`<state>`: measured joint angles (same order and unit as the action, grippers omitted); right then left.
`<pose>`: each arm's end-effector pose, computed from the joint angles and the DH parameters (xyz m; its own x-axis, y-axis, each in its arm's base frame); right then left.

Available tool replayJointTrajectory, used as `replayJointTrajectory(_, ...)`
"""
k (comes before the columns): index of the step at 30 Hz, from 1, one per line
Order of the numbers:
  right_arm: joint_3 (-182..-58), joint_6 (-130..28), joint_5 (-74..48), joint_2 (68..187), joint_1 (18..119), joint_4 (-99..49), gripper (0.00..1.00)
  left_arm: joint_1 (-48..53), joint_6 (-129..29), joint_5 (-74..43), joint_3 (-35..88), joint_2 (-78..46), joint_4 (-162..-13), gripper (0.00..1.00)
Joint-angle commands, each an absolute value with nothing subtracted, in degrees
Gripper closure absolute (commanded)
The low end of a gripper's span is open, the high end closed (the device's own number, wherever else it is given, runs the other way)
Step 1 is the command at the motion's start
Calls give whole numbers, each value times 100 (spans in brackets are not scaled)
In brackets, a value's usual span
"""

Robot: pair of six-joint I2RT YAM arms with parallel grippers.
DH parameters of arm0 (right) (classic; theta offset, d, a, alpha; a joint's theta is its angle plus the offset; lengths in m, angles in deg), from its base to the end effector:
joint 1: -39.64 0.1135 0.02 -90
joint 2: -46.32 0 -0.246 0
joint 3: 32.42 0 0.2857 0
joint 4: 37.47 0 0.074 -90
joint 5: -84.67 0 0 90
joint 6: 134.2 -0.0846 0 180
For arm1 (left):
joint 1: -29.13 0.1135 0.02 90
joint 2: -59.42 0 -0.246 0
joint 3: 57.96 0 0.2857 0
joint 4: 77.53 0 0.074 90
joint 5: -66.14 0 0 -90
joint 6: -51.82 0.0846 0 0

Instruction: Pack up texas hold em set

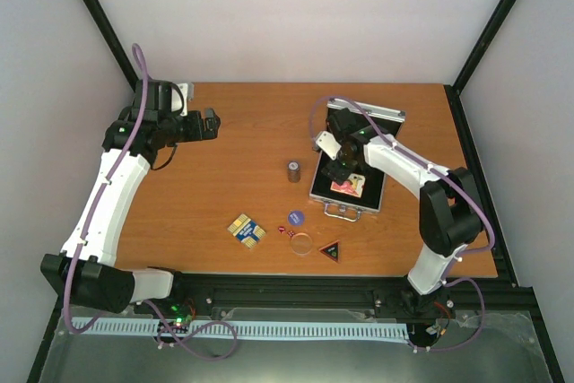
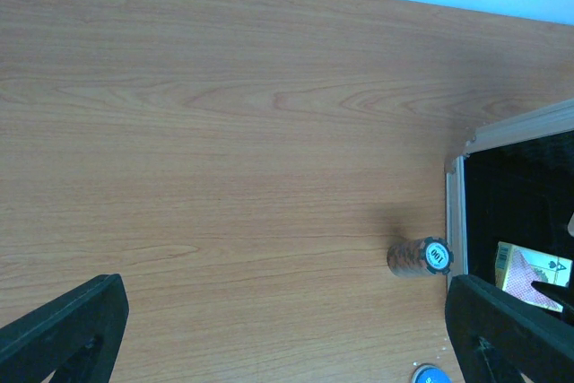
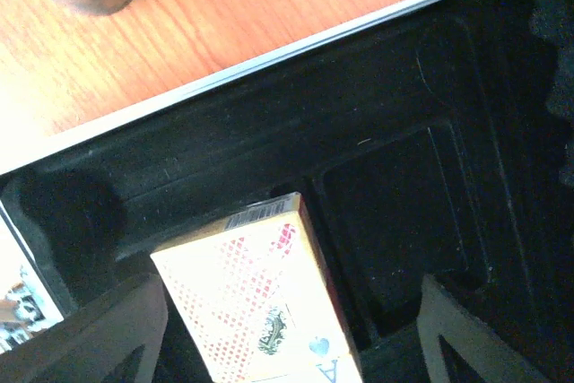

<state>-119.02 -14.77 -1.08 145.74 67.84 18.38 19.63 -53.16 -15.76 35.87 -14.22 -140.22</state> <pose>0.3524 0.1818 0.1453 -0.4951 -0.8215 -0.2829 -0.7931 0.5603 -0.2389 0.3286 -0.0671 0.3416 -0.7124 -0.1402 -0.6876 0.0846 0.9555 -0.2825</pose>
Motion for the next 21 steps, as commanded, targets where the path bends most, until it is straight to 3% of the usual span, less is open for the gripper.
replayJointTrajectory(1,-12089,-2431,-56,14644,6733,2017,25,1937,-5266,-1556,3756,-1435,-13895,0)
replayJointTrajectory(4,-12101,-2878,-135,14874,6731,2068,29,1933,-5260,-1557,3776,-1449,-13905,0)
replayJointTrajectory(21,-11183,-5824,885,14184,6732,1211,27,1938,-5250,-1551,3823,-1517,-13903,0)
